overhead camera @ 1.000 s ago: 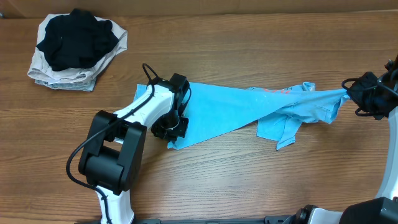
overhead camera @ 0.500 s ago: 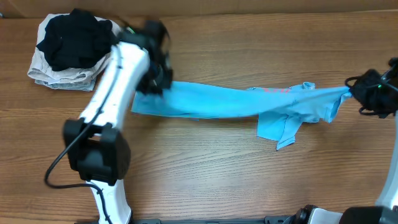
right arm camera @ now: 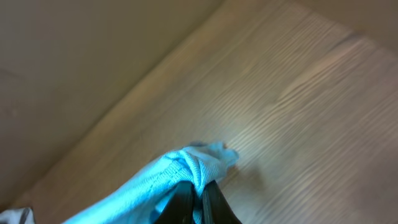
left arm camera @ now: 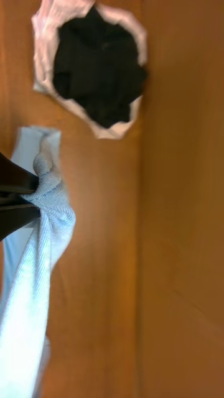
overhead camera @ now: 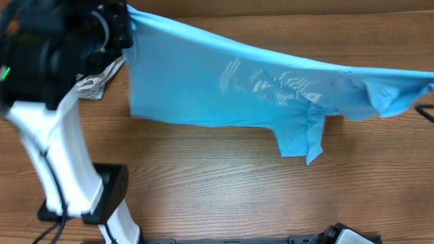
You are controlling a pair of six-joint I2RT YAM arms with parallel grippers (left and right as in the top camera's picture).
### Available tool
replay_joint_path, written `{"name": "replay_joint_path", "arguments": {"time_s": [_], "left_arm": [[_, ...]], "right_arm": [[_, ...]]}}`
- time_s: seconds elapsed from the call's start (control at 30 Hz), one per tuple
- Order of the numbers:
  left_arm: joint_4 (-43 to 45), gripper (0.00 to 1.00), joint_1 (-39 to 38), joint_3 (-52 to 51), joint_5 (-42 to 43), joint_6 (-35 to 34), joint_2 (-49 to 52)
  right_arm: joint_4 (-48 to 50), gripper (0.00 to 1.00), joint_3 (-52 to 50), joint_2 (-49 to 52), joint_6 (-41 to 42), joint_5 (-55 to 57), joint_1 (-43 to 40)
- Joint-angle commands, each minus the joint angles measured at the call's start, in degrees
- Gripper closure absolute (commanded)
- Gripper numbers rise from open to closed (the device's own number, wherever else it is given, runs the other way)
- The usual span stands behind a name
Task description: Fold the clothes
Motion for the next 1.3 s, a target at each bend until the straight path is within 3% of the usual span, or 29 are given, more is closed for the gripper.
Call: {"name": "replay_joint_path", "arguments": {"time_s": [0.0,0.4,0.7,0.9,1.1,1.27], "left_arm": [[-0.04,0.96,0.46,3.21,-4.02,-1.36,-6.43],[-0.09,0.96,0.46,3.19,-8.35,-1.31,-24.68],[-0.09,0.96,0.46,2.62,-10.73,-1.33,-27.69],[-0.09,0.96,0.46,-1.79,-11.98,-1.36,-24.79],[0.76,0.96,0.46,-6.14,-12.37,-1.33,-16.76],[1.68,0.96,0.46,-6.51,-12.37,-1.31,-6.69]], "right_arm": [[-2.58,0.96,8.39,-2.75,-1.62,0.35,-3.08],[-7.37,0.96,29.88,-12.74,-1.38,6.05,-4.11],[-7.37,0.96,37.31,-19.32,-1.38,13.53,2.82],[-7.37,0.96,35.5,-20.0,-1.36,19.47,13.38],[-6.91,0.96,23.3,-18.43,-0.07,25.55,21.27],[-2.58,0.96,9.57,-15.39,0.13,26.18,22.99]]}}
